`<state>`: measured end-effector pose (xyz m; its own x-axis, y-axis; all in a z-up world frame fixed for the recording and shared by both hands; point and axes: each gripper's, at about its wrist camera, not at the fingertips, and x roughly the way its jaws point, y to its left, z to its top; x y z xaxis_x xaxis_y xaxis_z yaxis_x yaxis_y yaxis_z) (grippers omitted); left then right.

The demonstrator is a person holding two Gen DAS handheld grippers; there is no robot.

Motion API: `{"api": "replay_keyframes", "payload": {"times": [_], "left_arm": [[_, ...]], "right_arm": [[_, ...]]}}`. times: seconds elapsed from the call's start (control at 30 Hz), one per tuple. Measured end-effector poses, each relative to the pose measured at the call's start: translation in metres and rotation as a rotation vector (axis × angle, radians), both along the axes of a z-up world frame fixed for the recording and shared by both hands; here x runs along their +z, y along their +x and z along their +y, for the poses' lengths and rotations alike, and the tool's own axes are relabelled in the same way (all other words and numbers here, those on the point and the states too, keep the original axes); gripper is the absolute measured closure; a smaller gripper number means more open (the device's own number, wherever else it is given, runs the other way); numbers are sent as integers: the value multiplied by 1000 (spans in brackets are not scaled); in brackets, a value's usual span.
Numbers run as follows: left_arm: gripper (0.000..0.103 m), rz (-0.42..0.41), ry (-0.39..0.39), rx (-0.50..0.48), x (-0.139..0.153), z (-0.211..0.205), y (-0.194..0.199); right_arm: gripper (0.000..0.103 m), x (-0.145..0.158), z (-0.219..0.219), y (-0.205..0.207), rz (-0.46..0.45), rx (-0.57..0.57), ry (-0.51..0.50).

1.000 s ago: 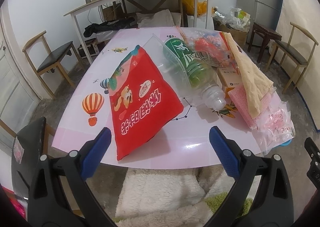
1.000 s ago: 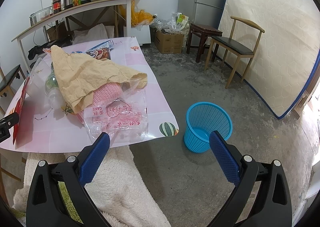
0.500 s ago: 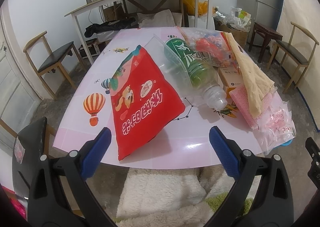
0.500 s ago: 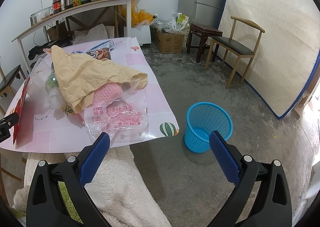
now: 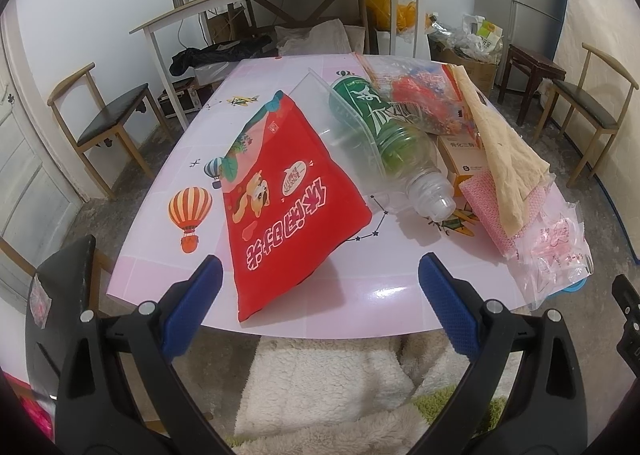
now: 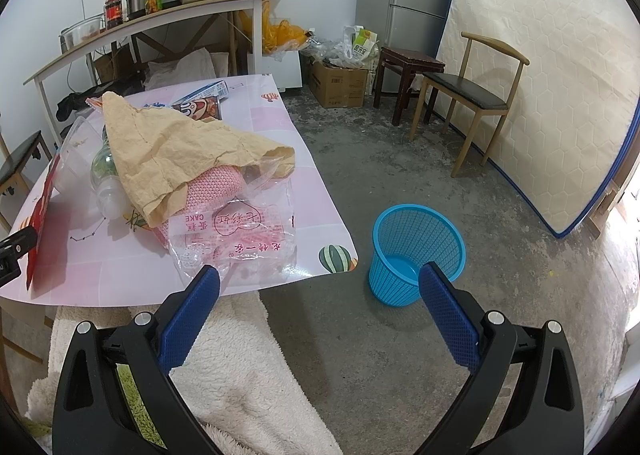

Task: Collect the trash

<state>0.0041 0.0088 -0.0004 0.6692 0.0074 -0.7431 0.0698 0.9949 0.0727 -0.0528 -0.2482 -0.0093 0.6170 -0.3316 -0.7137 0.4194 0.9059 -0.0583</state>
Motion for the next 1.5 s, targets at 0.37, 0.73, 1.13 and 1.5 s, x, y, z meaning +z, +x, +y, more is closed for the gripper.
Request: {"api": "replay_keyframes", "payload": {"times": [0.37,0.73,1.13,1.5], "left_arm": [[9,3,3,1,-1,3,0],[9,1,-21,-5,-3,17,0],[9,-54,-58,3,-6,52,5],[9,-87,-332,-110,-4,98,20]], "right_arm": [[6,3,1,2,-1,-2,1],[6,2,0,6,6,1,-11],[6,8,18,26,-12,59,-59],[6,25,24,57,-148,172,-3]]}}
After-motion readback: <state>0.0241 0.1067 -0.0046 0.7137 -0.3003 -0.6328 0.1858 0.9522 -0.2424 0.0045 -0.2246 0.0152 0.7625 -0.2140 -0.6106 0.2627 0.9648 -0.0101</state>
